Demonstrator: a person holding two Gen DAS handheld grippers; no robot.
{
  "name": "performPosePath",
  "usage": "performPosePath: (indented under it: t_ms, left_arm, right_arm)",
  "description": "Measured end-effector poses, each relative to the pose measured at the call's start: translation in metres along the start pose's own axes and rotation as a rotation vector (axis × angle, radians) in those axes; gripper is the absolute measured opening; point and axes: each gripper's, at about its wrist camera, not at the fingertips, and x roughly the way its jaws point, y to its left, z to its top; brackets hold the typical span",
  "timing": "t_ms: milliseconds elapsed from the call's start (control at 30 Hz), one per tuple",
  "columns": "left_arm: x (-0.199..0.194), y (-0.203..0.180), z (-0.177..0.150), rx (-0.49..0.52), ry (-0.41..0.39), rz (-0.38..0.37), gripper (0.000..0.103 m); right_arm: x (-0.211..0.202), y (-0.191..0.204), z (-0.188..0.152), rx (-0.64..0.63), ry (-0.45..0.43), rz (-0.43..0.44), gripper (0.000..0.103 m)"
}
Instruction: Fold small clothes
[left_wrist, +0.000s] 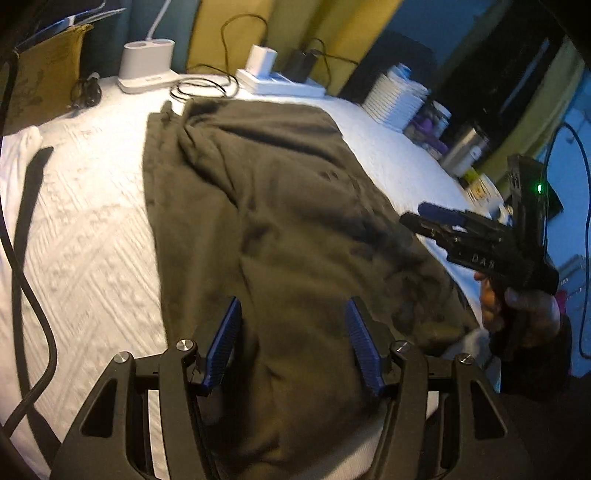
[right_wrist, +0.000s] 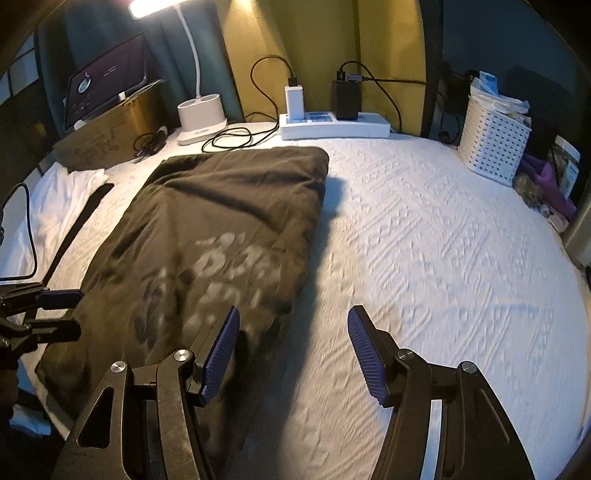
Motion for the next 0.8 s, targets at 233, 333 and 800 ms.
performPosePath:
  t_ms: [233, 333, 800]
  left_arm:
    - [0.0, -0.011, -0.019, 0.04, -0.011, -0.022, 0.017]
    - [-0.015, -0.018, -0.023, 0.085, -0.066, 0.004, 0.003]
    - [-0.036, 0.004, -0.053, 0.054, -0.03, 0.001, 0.003]
  right_arm:
    - [-0.015, 0.007, -0.022, 0.006, -0.005, -0.011, 0.063]
    - [-0.019, 0.011, -0.029, 0.003, -0.006, -0.013, 0.063]
    - [-0.015, 0.008, -0.064, 0.01, 0.037, -0.041, 0.063]
